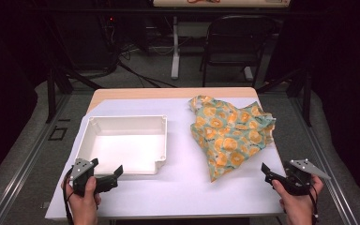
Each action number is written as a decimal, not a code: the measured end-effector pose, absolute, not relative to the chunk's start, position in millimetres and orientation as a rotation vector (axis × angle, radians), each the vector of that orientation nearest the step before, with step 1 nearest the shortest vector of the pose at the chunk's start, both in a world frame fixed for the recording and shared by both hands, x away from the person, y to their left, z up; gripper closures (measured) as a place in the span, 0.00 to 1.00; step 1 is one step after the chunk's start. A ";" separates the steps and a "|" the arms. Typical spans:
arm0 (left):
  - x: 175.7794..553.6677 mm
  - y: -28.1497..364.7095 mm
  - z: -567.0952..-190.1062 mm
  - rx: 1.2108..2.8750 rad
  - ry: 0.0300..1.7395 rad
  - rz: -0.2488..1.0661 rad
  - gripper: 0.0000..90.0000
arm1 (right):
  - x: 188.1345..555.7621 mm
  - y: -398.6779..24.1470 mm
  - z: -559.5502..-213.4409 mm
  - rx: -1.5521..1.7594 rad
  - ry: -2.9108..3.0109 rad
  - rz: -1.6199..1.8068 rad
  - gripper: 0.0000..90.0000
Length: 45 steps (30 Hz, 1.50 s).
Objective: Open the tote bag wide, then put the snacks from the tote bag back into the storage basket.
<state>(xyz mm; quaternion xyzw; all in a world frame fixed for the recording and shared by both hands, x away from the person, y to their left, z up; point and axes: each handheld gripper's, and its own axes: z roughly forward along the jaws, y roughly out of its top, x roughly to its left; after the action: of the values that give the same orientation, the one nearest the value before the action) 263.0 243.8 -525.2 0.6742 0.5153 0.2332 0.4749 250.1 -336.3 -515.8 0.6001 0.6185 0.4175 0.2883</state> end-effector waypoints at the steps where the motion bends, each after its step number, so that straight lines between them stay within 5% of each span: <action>1: 263.0 243.8 -525.2 1.649 1.260 0.570 0.00 | 250.1 -336.3 -515.8 1.602 1.651 1.115 0.17; 8: 262.1 234.9 -521.6 1.672 1.225 0.580 0.00 | 275.5 -316.2 -499.3 1.572 1.650 1.215 0.24; 17: 263.5 226.7 -523.2 1.708 1.198 0.558 0.00 | 332.7 -286.6 -496.6 1.626 1.741 1.290 0.06; 24: 261.7 222.9 -522.7 1.727 1.177 0.552 0.00 | 340.0 -273.8 -510.3 1.591 1.850 1.278 0.08; 27: 261.6 217.5 -521.8 1.743 1.159 0.566 0.00 | 338.1 -270.2 -513.0 1.573 1.871 1.287 0.20; 30: 260.6 211.4 -521.4 1.755 1.142 0.553 0.00 | 335.3 -267.0 -514.8 1.558 1.869 1.253 0.44; 31: 260.4 210.2 -521.4 1.761 1.137 0.552 0.00 | 333.8 -266.9 -516.8 1.549 1.864 1.260 0.61; 32: 260.3 208.5 -521.4 1.764 1.131 0.550 0.00 | 333.8 -266.9 -516.8 1.549 1.864 1.260 0.61; 34: 259.9 205.1 -521.3 1.767 1.126 0.543 0.00 | 332.3 -264.8 -519.4 1.527 1.874 1.257 0.85; 37: 257.1 195.7 -518.5 1.772 1.102 0.528 0.00 | 331.3 -264.2 -521.0 1.516 1.891 1.273 1.00; 45: 260.1 157.9 -512.0 1.823 1.003 0.473 0.01 | 316.3 -265.8 -508.1 1.416 1.927 1.343 1.00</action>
<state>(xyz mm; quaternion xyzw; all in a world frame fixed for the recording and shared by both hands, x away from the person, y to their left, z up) 260.1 157.9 -512.0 0.7480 0.4116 0.1942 0.4830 316.3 -265.8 -508.1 0.5061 0.6887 0.4799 0.1981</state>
